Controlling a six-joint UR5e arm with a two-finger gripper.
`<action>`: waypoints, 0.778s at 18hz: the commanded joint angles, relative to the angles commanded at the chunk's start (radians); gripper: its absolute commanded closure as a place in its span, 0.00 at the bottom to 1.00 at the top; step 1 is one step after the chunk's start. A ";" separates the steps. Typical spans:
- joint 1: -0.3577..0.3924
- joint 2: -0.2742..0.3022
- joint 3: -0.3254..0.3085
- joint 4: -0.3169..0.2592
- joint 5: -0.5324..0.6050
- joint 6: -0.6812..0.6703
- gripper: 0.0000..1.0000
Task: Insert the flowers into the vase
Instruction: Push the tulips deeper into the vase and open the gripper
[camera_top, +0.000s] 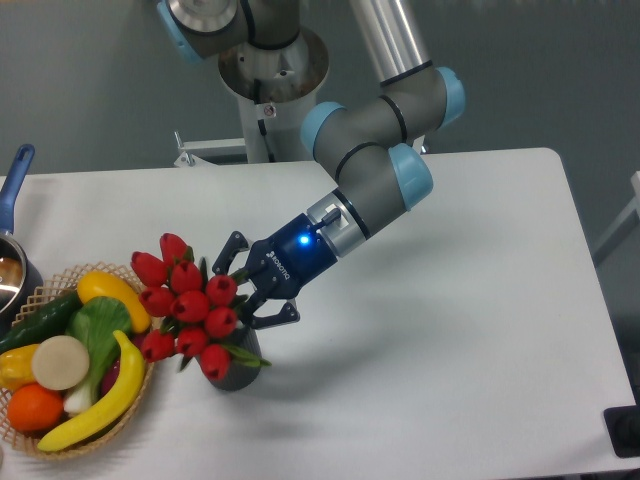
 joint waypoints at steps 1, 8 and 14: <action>0.000 0.002 -0.005 0.000 0.002 0.000 0.17; 0.015 0.008 -0.021 -0.002 0.015 -0.003 0.01; 0.047 0.038 -0.041 -0.002 0.025 -0.002 0.00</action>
